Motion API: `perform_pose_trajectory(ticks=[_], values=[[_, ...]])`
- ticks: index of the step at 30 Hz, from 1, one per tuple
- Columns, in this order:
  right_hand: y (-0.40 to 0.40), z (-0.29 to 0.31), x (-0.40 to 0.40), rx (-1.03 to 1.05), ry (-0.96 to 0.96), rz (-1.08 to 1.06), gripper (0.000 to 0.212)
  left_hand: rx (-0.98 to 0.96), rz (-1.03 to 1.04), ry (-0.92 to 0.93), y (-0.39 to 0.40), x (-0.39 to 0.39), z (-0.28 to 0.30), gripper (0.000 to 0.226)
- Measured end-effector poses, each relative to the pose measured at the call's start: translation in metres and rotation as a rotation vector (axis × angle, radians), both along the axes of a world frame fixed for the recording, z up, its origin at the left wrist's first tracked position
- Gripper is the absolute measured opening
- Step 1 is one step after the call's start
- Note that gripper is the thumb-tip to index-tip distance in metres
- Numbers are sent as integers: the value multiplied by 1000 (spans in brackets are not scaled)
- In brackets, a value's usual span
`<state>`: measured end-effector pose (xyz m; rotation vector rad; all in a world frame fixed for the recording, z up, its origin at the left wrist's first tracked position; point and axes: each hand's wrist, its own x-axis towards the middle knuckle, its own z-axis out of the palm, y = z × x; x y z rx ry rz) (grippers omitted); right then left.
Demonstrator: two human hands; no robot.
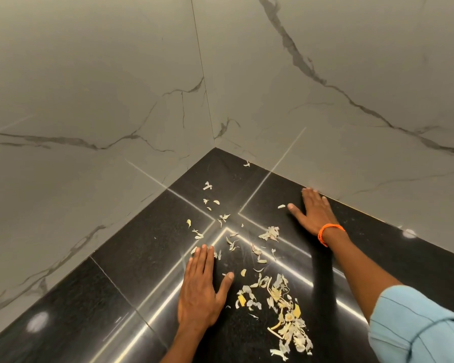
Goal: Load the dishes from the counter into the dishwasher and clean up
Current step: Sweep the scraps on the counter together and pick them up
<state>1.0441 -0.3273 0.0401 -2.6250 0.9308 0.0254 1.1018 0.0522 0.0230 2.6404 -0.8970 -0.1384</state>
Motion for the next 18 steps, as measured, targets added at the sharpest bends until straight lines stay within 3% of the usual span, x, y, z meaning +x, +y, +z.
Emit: perform_pose_trajectory(ticks=[7,9,11,13,15,16,18], values=[[92,5,-12,-42,-6,594,80,6,5,5,-2,1,1,88],[104,7,-25,-23,-22,681,78,2,8,7,-2,1,3,88],[87,4,-33,-82,-115,562,75,9,0,9,-3,1,4,88],[54,-3,-40,-115,-158,209,76,16,-7,12,-5,0,3,88],[32,-6,-43,-110,-46,-79,86,20,-9,10,-8,-2,2,88],[32,-7,-39,-113,9,-80,89,24,-7,11,-8,-2,2,88],[52,-5,-28,-110,14,158,90,36,-5,15,-8,0,3,88]])
